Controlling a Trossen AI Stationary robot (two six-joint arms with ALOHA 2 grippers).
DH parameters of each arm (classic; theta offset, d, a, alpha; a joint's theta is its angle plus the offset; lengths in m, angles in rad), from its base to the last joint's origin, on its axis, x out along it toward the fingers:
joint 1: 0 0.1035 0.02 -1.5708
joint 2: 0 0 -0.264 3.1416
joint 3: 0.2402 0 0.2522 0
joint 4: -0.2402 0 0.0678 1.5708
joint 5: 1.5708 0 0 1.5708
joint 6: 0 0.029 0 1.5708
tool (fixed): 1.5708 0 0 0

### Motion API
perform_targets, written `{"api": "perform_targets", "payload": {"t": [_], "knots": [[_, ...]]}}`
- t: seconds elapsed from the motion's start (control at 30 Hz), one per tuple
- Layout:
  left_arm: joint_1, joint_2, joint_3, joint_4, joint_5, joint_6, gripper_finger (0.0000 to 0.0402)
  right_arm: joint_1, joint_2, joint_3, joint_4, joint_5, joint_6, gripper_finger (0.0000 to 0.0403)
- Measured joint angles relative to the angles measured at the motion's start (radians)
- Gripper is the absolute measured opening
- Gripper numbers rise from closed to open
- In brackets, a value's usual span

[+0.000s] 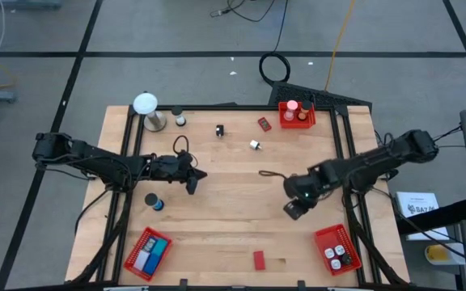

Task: Pick & Place Office items
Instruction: Put the green charger adapter into the bottom right red basket

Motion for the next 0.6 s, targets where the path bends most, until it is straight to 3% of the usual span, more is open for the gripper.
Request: {"api": "perform_targets", "payload": {"t": [0.1, 0.23, 0.6], "knots": [[0.0, 0.0, 0.0, 0.0, -0.014, 0.003, 0.0017, -0.093, 0.03, 0.008, -0.108, -0.099, 0.02, 0.0045], [0.0, 0.0, 0.0, 0.0, -0.021, 0.007, 0.0017, -0.198, 0.066, 0.007, -0.226, -0.139, -0.019, 0.0047], [0.0, 0.0, 0.0, 0.004, -0.026, 0.066, 0.0017, -0.374, 0.223, 0.005, -0.317, -0.244, -0.245, 0.0049]]}}
